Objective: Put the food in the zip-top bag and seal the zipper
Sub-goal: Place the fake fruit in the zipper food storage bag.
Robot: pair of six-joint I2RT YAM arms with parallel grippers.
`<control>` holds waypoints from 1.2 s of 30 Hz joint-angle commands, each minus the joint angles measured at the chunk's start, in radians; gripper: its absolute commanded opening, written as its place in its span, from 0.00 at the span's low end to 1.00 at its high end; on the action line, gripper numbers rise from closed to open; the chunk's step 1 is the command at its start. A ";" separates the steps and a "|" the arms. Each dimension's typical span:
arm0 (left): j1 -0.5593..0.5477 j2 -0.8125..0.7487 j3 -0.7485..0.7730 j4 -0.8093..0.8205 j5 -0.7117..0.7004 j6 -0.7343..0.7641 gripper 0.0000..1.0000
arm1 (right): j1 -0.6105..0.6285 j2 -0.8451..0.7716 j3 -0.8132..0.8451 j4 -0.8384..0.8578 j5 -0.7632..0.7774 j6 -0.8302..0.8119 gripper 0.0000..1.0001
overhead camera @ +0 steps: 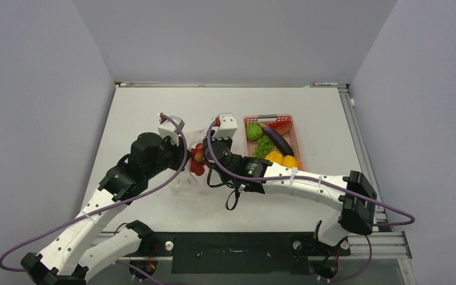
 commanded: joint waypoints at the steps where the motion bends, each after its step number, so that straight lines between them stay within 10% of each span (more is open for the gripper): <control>1: 0.004 -0.011 0.005 0.049 0.015 -0.013 0.00 | 0.021 -0.060 -0.047 0.108 -0.010 0.016 0.05; 16: 0.010 -0.006 0.005 0.051 0.026 -0.015 0.00 | 0.061 -0.078 -0.155 0.277 -0.030 -0.059 0.06; 27: 0.016 -0.020 0.001 0.059 0.028 -0.016 0.00 | 0.062 -0.040 -0.110 0.275 -0.057 -0.090 0.48; 36: 0.022 -0.021 0.000 0.062 0.025 -0.019 0.00 | 0.055 -0.146 -0.166 0.253 -0.059 -0.110 0.52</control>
